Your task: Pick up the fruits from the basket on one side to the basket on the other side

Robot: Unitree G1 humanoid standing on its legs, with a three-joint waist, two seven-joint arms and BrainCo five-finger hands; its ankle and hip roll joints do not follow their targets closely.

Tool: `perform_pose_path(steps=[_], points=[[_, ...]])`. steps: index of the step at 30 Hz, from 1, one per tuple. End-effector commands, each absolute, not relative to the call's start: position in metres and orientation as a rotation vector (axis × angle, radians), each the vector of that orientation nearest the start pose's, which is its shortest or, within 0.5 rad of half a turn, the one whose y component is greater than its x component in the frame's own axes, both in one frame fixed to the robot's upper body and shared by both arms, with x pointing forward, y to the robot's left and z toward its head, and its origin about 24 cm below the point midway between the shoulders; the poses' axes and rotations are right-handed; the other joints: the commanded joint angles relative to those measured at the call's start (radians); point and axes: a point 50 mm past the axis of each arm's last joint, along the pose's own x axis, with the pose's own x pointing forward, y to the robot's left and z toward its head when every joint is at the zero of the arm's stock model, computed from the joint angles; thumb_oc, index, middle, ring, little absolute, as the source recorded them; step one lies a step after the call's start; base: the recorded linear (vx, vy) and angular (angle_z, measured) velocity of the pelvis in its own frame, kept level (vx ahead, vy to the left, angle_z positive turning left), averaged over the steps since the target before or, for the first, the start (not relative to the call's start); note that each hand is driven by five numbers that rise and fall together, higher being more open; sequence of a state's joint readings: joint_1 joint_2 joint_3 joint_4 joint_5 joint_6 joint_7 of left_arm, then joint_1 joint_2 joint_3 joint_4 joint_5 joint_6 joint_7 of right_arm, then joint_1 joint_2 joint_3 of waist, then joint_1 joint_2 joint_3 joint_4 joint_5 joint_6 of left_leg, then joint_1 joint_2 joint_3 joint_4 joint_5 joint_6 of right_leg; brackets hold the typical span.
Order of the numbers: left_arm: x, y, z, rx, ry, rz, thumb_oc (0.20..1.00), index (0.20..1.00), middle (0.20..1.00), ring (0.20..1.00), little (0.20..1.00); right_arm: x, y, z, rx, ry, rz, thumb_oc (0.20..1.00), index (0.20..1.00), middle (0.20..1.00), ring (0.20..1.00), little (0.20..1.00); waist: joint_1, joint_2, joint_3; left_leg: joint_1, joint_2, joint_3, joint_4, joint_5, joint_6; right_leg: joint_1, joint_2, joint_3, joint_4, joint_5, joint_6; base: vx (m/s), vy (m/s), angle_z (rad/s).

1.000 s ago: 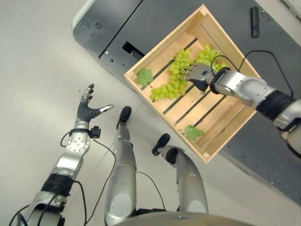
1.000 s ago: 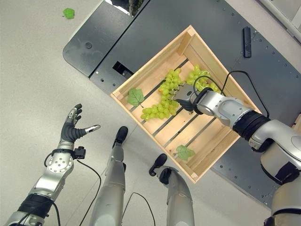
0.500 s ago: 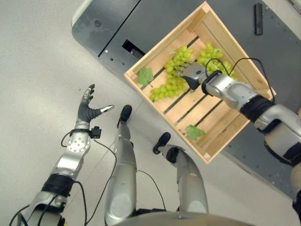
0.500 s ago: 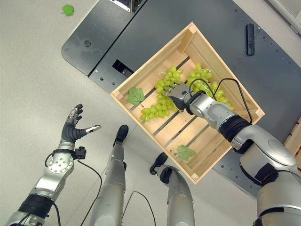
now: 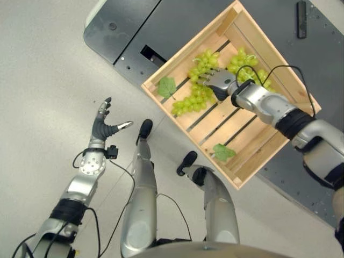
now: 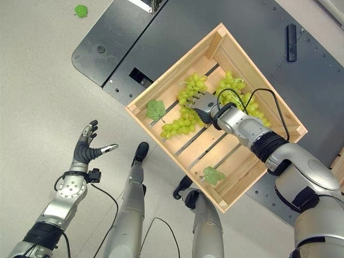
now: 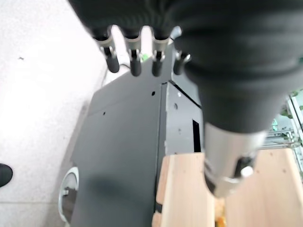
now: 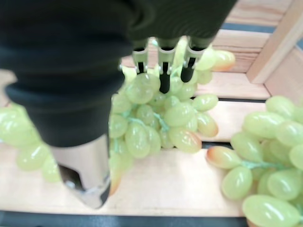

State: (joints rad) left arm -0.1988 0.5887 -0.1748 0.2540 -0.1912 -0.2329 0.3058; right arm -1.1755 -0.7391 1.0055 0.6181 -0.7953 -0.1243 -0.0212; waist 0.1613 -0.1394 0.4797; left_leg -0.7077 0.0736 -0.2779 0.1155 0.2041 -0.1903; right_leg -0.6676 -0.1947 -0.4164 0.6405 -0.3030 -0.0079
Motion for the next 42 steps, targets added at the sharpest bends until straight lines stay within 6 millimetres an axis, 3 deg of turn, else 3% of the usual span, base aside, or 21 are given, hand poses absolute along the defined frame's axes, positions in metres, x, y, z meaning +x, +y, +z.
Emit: perform_pose_path(steps=[1,4,6,7,8,11,13,18,19,20,21,23,24,25,28,29,31,33,34,36,42], points=[[0.289,0.234,0.113,0.322,-0.353,0.159,1.0,1.0,1.0,1.0,1.0,0.394,-0.158,0.206,-2.178,-0.432,0.344,1.0,1.0,1.0,1.0,1.0,0.003,0.012,0.04,0.086,-0.012,0.025,0.076,-0.156,0.069,0.075,0.017,0.009,-0.198,0.118,0.097,0.1,-0.051,0.0],[0.288,0.235,0.112,0.321,-0.346,0.156,1.0,1.0,1.0,1.0,1.0,0.394,-0.154,0.211,-2.175,-0.458,0.335,1.0,1.0,1.0,1.0,1.0,0.007,0.016,0.04,0.1,-0.011,0.021,0.074,-0.177,0.069,0.082,0.019,0.02,-0.189,0.094,0.105,0.01,-0.005,0.01],[0.288,0.234,0.113,0.314,-0.353,0.154,1.0,1.0,1.0,1.0,1.0,0.396,-0.154,0.218,-2.175,-0.467,0.31,1.0,1.0,1.0,1.0,1.0,0.014,0.024,0.04,0.072,-0.013,0.019,0.074,-0.152,0.073,0.056,0.016,0.007,-0.192,0.119,0.099,0.0,0.0,0.0],[0.288,0.234,0.111,0.313,-0.346,0.155,1.0,1.0,1.0,1.0,1.0,0.396,-0.154,0.216,-2.175,-0.465,0.317,1.0,1.0,1.0,1.0,1.0,0.011,0.024,0.04,0.092,-0.012,0.018,0.075,-0.175,0.071,0.072,0.018,0.02,-0.184,0.093,0.106,0.0,0.0,0.0],[0.288,0.233,0.112,0.309,-0.352,0.152,1.0,1.0,1.0,1.0,1.0,0.398,-0.157,0.218,-2.166,-0.445,0.29,1.0,1.0,1.0,1.0,1.0,0.017,0.03,0.04,0.067,-0.014,0.016,0.077,-0.151,0.075,0.049,0.014,0.01,-0.188,0.12,0.1,0.08,-0.037,0.03],[0.288,0.233,0.11,0.304,-0.343,0.153,1.0,1.0,1.0,1.0,1.0,0.399,-0.158,0.216,-2.158,-0.431,0.286,1.0,1.0,1.0,1.0,1.0,0.014,0.032,0.04,0.084,-0.015,0.014,0.082,-0.178,0.076,0.062,0.015,0.024,-0.176,0.094,0.107,-0.02,0.026,0.04],[0.289,0.232,0.111,0.307,-0.349,0.152,1.0,1.0,1.0,1.0,1.0,0.401,-0.157,0.217,-2.139,-0.421,0.271,1.0,1.0,1.0,1.0,1.0,0.017,0.033,0.04,0.058,-0.02,0.014,0.085,-0.155,0.081,0.039,0.012,0.015,-0.181,0.122,0.101,0.0,0.0,0.0],[0.288,0.23,0.109,0.302,-0.346,0.153,1.0,1.0,1.0,1.0,1.0,0.406,-0.159,0.212,-2.114,-0.389,0.232,1.0,1.0,1.0,1.0,1.0,0.014,0.038,0.04,0.073,-0.022,0.014,0.092,-0.184,0.083,0.051,0.014,0.032,-0.176,0.099,0.111,0.02,-0.002,-0.01],[0.289,0.23,0.111,0.303,-0.353,0.153,1.0,1.0,1.0,1.0,1.0,0.406,-0.159,0.214,-2.114,-0.393,0.223,1.0,1.0,1.0,1.0,1.0,0.017,0.038,0.04,0.051,-0.024,0.015,0.091,-0.159,0.084,0.033,0.012,0.02,-0.184,0.126,0.104,0.0,0.0,0.0],[0.288,0.229,0.109,0.296,-0.348,0.153,1.0,1.0,1.0,1.0,1.0,0.407,-0.158,0.211,-2.107,-0.392,0.215,1.0,1.0,1.0,1.0,1.0,0.014,0.041,0.04,0.072,-0.024,0.014,0.094,-0.187,0.084,0.051,0.013,0.034,-0.176,0.097,0.11,-0.07,0.051,-0.01],[0.289,0.229,0.111,0.293,-0.355,0.152,1.0,1.0,1.0,1.0,1.0,0.407,-0.157,0.213,-2.097,-0.404,0.2,1.0,1.0,1.0,1.0,1.0,0.017,0.042,0.04,0.047,-0.026,0.015,0.097,-0.162,0.086,0.03,0.01,0.022,-0.181,0.125,0.103,0.08,-0.013,0.01],[0.288,0.228,0.109,0.286,-0.35,0.152,1.0,1.0,1.0,1.0,1.0,0.407,-0.157,0.209,-2.102,-0.406,0.195,1.0,1.0,1.0,1.0,1.0,0.016,0.044,0.04,0.064,-0.028,0.013,0.102,-0.189,0.085,0.044,0.012,0.036,-0.172,0.099,0.111,0.0,0.0,0.0],[0.289,0.226,0.111,0.288,-0.357,0.146,1.0,1.0,1.0,1.0,1.0,0.408,-0.158,0.206,-2.099,-0.393,0.193,0.322,0.322,0.322,0.322,0.322,0.02,0.048,0.04,0.035,-0.031,0.01,0.104,-0.164,0.088,0.023,0.008,0.022,-0.18,0.127,0.104,0.0,0.0,0.0],[0.288,0.226,0.109,0.287,-0.349,0.146,1.0,1.0,1.0,1.0,1.0,0.407,-0.158,0.203,-2.099,-0.389,0.202,0.2,0.2,0.2,0.2,0.2,0.017,0.047,0.04,0.057,-0.03,0.01,0.106,-0.189,0.086,0.04,0.01,0.035,-0.172,0.1,0.111,-0.08,0.047,0.04],[0.288,0.226,0.108,0.282,-0.348,0.149,1.0,1.0,1.0,1.0,1.0,0.407,-0.158,0.195,-2.088,-0.361,0.217,0.2,0.2,0.2,0.2,0.2,0.021,0.055,0.04,0.032,-0.033,0.01,0.103,-0.163,0.089,0.019,0.005,0.021,-0.179,0.126,0.104,0.03,0.001,0.02],[0.288,0.226,0.106,0.281,-0.34,0.149,1.0,1.0,1.0,1.0,1.0,0.407,-0.158,0.192,-2.088,-0.358,0.226,0.2,0.2,0.2,0.2,0.2,0.018,0.054,0.04,0.055,-0.032,0.009,0.104,-0.188,0.087,0.037,0.008,0.034,-0.171,0.1,0.111,0.0,0.0,0.0],[0.288,0.227,0.107,0.283,-0.344,0.149,1.0,1.0,1.0,1.0,1.0,0.407,-0.159,0.19,-2.085,-0.349,0.227,0.2,0.2,0.2,0.2,0.2,0.019,0.055,0.04,0.033,-0.033,0.011,0.103,-0.163,0.089,0.017,0.006,0.025,-0.178,0.127,0.104,0.0,0.0,0.0],[0.287,0.226,0.105,0.28,-0.336,0.149,1.0,1.0,1.0,1.0,1.0,0.406,-0.161,0.183,-2.087,-0.33,0.24,0.2,0.2,0.2,0.2,0.2,0.016,0.053,0.04,0.056,-0.033,0.011,0.105,-0.189,0.087,0.036,0.009,0.039,-0.173,0.102,0.111,0.0,0.0,0.0],[0.289,0.225,0.107,0.28,-0.344,0.145,1.0,1.0,1.0,1.0,1.0,0.407,-0.164,0.184,-2.08,-0.318,0.225,0.2,0.2,0.2,0.2,0.2,0.018,0.053,0.04,0.033,-0.035,0.011,0.102,-0.163,0.089,0.019,0.006,0.026,-0.181,0.129,0.104,-0.08,0.049,0.0],[0.288,0.225,0.105,0.278,-0.336,0.143,1.0,1.0,1.0,1.0,1.0,0.406,-0.164,0.18,-2.081,-0.313,0.238,0.2,0.2,0.2,0.2,0.2,0.014,0.052,0.04,0.056,-0.034,0.011,0.104,-0.189,0.088,0.036,0.007,0.039,-0.172,0.103,0.111,0.0,0.0,0.0],[0.288,0.224,0.104,0.279,-0.334,0.14,1.0,1.0,1.0,1.0,1.0,0.406,-0.169,0.176,-2.074,-0.293,0.231,0.2,0.2,0.2,0.2,0.2,0.012,0.052,0.04,0.057,-0.034,0.009,0.103,-0.187,0.089,0.036,0.008,0.041,-0.17,0.103,0.111,0.02,-0.006,0.03]])
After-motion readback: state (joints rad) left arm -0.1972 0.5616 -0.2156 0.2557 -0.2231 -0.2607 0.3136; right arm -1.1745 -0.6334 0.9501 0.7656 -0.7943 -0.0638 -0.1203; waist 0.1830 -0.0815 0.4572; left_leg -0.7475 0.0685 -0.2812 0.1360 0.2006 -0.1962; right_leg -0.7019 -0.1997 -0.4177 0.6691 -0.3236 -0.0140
